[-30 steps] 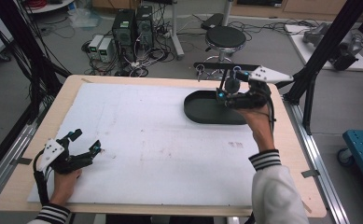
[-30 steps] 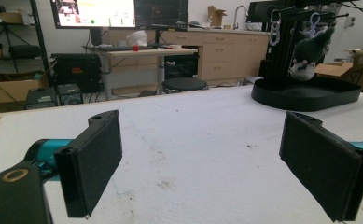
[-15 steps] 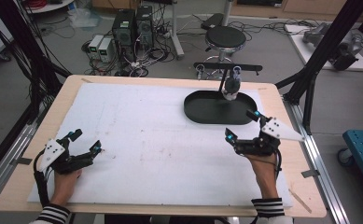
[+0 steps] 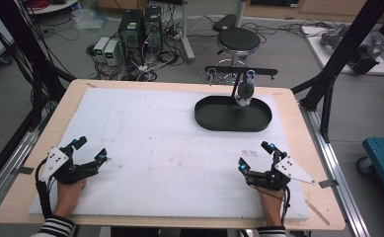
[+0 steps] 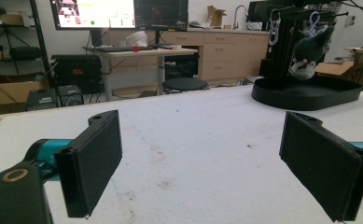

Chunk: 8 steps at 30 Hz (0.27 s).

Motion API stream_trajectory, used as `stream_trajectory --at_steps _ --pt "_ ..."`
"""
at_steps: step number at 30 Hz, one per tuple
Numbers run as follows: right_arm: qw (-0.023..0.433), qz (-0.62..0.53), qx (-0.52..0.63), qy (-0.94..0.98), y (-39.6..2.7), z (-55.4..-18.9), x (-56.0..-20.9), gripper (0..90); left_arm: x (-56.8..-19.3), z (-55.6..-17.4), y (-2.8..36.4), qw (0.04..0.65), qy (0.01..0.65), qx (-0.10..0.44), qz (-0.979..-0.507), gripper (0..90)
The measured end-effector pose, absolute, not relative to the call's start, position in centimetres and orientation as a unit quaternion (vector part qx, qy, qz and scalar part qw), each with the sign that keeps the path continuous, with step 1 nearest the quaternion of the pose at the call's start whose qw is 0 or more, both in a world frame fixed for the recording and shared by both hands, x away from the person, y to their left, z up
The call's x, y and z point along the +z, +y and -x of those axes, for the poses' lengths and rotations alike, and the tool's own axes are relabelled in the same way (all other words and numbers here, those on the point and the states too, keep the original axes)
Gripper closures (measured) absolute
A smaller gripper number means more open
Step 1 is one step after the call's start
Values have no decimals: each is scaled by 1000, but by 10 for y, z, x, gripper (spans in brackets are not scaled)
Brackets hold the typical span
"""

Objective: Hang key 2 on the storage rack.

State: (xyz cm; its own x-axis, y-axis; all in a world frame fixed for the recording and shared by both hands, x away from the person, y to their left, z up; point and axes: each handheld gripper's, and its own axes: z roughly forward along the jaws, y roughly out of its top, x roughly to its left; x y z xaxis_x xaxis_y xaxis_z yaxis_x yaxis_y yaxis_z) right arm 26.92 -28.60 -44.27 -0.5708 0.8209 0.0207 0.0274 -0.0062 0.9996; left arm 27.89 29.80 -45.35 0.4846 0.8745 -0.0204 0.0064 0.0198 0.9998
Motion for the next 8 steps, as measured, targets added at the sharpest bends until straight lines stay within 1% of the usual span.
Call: stream_trajectory --at_steps 2,3,8 --pt "317 -348 623 624 -287 -268 -449 12 -454 -279 298 614 364 353 -604 134" --pt "309 -348 631 620 -288 -268 -452 12 -454 -279 298 614 366 353 -604 134" --pt "325 -338 617 632 -283 -265 -453 12 -454 -279 298 613 363 354 -605 134"
